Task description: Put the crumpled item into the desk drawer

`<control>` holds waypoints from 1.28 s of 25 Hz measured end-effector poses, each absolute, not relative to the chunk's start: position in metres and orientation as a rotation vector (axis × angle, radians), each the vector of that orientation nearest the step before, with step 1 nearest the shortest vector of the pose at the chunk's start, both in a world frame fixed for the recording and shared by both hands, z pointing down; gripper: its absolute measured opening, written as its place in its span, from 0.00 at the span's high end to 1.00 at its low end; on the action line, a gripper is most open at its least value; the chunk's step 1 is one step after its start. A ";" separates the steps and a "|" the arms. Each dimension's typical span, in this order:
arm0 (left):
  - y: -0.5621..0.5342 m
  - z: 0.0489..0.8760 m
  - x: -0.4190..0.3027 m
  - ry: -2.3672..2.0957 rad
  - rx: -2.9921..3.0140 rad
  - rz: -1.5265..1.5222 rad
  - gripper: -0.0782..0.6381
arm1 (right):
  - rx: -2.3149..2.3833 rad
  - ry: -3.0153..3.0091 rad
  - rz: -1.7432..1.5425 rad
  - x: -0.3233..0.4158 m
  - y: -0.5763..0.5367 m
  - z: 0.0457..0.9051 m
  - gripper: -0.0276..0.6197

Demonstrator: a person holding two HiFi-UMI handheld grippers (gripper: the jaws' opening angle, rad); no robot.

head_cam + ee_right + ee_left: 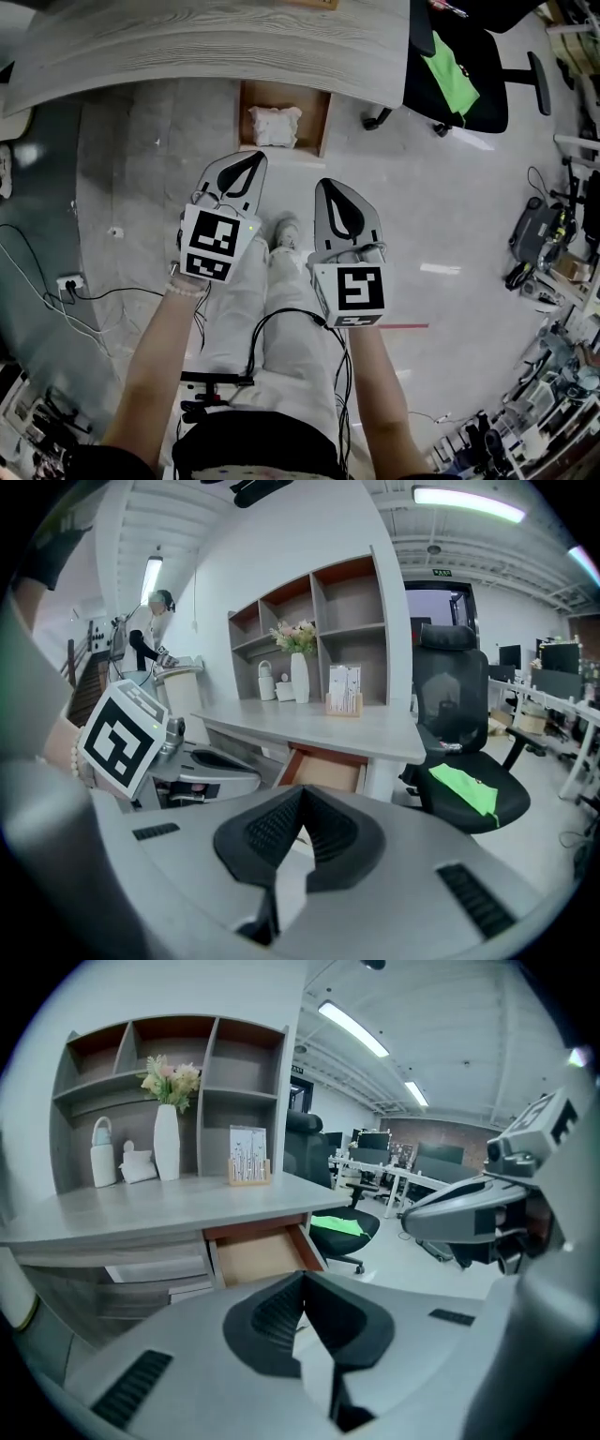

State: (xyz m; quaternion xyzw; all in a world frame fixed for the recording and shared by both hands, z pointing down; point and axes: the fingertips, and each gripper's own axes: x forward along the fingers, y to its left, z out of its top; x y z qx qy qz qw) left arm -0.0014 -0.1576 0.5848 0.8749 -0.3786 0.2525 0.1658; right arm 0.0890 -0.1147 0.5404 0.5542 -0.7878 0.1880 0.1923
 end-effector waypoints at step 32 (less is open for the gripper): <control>-0.109 0.323 -0.032 -1.157 2.676 0.455 0.87 | 1.584 -2.338 0.273 0.077 -0.087 0.329 0.95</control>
